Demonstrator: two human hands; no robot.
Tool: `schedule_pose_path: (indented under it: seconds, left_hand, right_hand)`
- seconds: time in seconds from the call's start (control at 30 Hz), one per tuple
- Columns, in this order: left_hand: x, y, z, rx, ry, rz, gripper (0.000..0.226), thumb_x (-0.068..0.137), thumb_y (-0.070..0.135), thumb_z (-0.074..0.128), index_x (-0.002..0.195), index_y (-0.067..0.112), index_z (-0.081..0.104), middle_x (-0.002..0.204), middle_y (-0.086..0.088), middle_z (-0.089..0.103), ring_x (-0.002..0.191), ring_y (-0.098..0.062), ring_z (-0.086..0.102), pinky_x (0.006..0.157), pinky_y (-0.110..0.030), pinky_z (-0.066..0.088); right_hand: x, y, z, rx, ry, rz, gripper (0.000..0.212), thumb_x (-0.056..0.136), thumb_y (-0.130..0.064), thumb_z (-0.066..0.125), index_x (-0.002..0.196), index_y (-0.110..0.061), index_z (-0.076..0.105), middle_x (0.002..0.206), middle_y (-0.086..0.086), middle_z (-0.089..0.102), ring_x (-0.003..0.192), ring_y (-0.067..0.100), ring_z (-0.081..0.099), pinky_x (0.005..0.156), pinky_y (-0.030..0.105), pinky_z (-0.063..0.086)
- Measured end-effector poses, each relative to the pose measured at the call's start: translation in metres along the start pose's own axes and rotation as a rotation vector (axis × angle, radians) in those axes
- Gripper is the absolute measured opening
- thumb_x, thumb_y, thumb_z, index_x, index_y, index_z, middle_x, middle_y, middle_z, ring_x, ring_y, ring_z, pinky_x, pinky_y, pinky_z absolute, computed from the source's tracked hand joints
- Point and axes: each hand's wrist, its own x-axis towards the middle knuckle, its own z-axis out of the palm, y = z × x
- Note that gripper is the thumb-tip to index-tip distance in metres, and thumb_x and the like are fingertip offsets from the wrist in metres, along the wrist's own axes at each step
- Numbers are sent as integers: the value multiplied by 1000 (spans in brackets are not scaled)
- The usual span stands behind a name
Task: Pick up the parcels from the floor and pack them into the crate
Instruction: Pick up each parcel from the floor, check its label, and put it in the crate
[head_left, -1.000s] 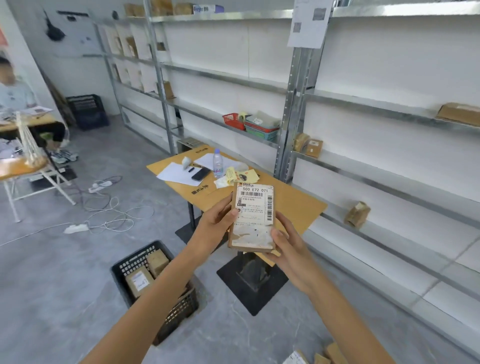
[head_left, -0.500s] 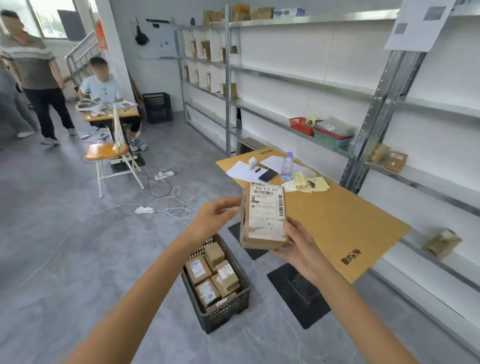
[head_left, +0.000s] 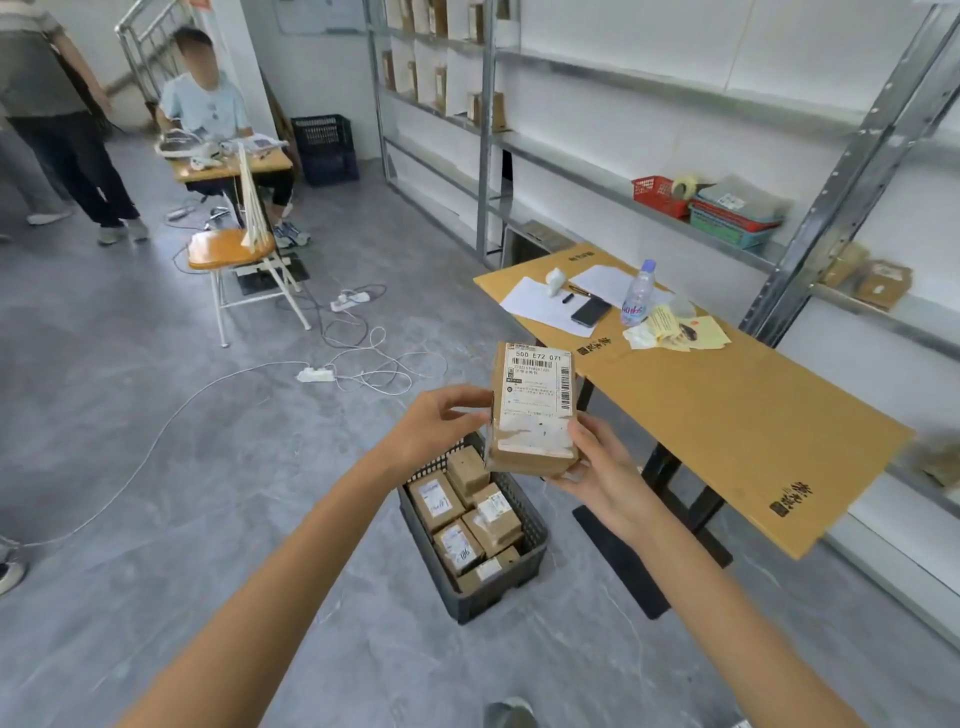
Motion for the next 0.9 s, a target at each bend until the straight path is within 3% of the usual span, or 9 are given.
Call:
schedule_pose_path:
  seconds: [0.3,0.4,0.6,0.67,0.77,0.9]
  left_hand:
    - [113,-40,-35,30,67,-105,28,88,19,65,116,18,64,110,10,64,97,-8,63,77,-12,50]
    - [160,-47,-51,57,81,-150,30,85,19,69,114,20,63,108,10,65,97,-9,64,87,-25,50]
    - [238,-60,-88,-4,-18,-260,30,85,15,68,114,16,61,114,3,64,103,-14,61,91,-33,51]
    - [257,-67,-100,-65,-37,-304,29,86,18,68,113,14,61,114,0,64,104,-17,61,89,-34,53]
    - [287,-80,-119,-97,-57,-364,31,85,28,68,111,12,60,111,-4,65,102,-15,64,82,-31,55]
    - [333,-98,-153,-65,-156,-408,40,84,42,66,108,10,62,111,-3,68,103,-13,64,87,-35,55]
  right_hand:
    - [126,4,16,21,28,6,59,74,-22,65,129,-12,45,120,16,63,107,29,62,84,43,57]
    - [171,-5,20,26,24,5,55,74,-19,66,125,-14,47,116,15,64,103,27,65,82,41,58]
    - [243,-18,27,18,37,13,54,73,-19,68,123,-15,48,120,14,62,112,29,62,86,42,57]
    - [260,-18,32,18,32,21,63,70,-25,76,125,-13,47,121,15,62,112,30,61,85,42,57]
    - [289,-17,39,4,21,17,90,51,-41,91,125,-13,49,121,14,64,111,29,63,84,40,57]
    - [325,-16,56,-14,45,3,92,45,-46,92,122,-14,52,121,15,63,107,24,65,80,35,57]
